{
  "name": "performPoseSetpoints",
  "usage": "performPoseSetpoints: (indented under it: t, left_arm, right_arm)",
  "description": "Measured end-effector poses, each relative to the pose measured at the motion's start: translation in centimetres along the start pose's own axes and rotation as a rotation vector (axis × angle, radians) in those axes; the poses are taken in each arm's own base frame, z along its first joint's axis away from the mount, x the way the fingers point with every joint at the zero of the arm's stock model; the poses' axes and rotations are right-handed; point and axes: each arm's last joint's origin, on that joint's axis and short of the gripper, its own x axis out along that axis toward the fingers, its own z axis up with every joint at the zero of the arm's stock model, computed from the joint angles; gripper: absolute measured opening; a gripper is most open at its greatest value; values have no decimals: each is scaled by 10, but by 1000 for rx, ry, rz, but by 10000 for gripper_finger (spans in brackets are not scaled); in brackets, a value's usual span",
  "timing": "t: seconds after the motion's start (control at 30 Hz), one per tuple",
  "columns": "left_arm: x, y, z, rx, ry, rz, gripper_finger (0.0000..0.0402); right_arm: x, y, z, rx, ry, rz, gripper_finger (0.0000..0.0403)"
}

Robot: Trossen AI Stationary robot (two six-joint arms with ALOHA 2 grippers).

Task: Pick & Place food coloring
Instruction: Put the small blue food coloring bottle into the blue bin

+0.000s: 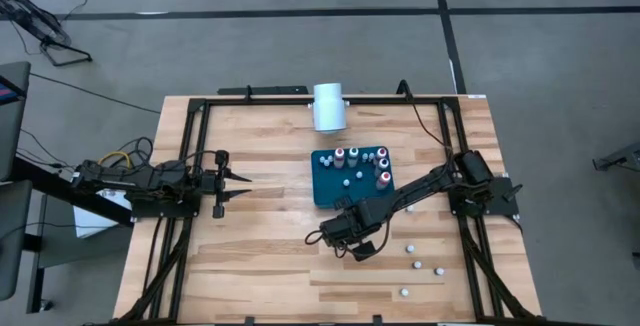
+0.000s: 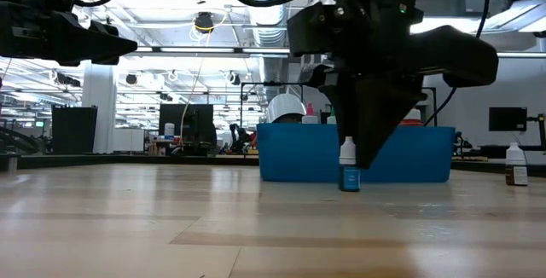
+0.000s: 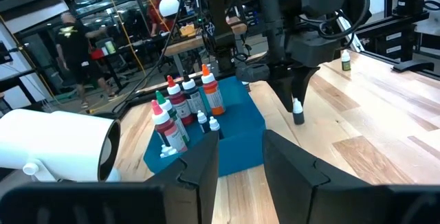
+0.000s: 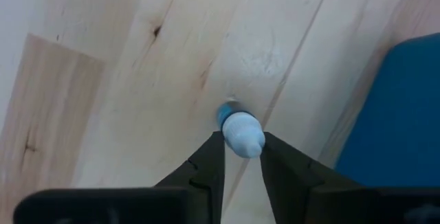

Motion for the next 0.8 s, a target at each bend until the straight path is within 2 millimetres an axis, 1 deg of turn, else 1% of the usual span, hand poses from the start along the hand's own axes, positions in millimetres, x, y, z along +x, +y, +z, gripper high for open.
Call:
performPoseSetpoints:
  t: [0.17, 0.37, 0.5, 0.8]
  left_arm:
    - [0, 0, 0, 0, 0, 0, 105]
    - [0, 0, 0, 0, 0, 0, 105]
    - [0, 0, 0, 0, 0, 0, 105]
    - [0, 0, 0, 0, 0, 0, 105]
  right_arm:
    - [0, 0, 0, 1, -5, 7, 73]
    - [0, 1, 1, 1, -8, 23, 78]
    - [0, 1, 1, 2, -9, 22, 97]
    - [0, 0, 2, 2, -22, 20, 159]
